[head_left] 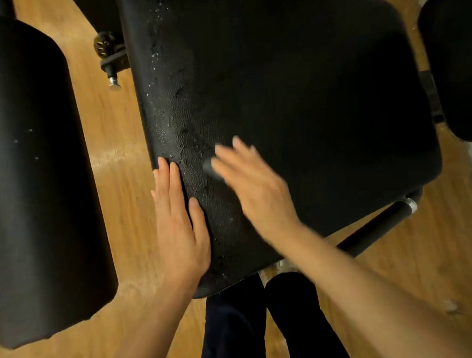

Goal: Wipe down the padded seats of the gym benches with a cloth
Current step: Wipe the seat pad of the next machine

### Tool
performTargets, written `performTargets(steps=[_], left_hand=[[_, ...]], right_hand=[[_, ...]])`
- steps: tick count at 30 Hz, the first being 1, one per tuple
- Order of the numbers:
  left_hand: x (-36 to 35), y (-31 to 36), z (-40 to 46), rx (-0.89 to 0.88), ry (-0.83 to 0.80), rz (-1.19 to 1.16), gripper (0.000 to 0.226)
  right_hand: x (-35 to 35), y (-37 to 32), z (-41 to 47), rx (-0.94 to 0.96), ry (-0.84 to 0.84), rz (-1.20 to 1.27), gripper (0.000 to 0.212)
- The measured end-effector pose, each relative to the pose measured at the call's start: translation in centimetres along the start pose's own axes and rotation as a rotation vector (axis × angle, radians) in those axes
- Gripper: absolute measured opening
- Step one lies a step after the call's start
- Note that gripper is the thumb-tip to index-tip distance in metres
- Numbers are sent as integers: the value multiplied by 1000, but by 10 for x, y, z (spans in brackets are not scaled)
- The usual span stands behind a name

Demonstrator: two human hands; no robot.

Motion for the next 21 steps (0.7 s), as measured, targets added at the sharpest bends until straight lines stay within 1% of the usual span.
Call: performTargets(steps=[2, 4, 6, 8, 9, 11, 14, 16, 17, 18, 21], left_hand=[[0, 1, 0, -7, 4, 15, 55], [0, 1, -1, -14, 6, 28, 54], [0, 0, 0, -19, 12, 28, 54], [0, -1, 1, -18, 11, 23, 55], [0, -1, 2, -17, 13, 22, 55], [-1, -2, 2, -21, 13, 22, 54], [-1, -2, 1, -23, 22, 28, 53], [-1, -2, 1, -24, 24, 27, 53], [-1, -2, 1, -26, 26, 22, 53], [-1, -2, 1, -27, 27, 16, 53], [0, -4, 1, -15, 34, -1, 53]], right_hand=[[2, 18, 54, -119, 103, -23, 32], [-3, 19, 59, -222, 143, -39, 32], [-6, -2, 11, -172, 104, -14, 32], [-5, -21, -54, -116, 21, 32, 35], [-4, -24, -70, -94, -15, 37, 36], [-7, -17, -56, -57, -19, 54, 34], [-14, -10, 2, -53, -14, 56, 32], [-11, -2, 7, -41, -48, 74, 33], [-3, 7, -5, -69, -44, 74, 33], [11, 20, -24, -149, 8, 69, 34], [45, 48, -82, -530, 315, 64, 33]])
Point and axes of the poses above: each hand's wrist, its own z-axis towards the middle knuckle, its own x-axis out of the back of the hand, y = z × x, the point moved 8 cm from there along z, towards the middle knuckle, and after that the axes turned 2 degrees about -z, right-handed, at the moved point
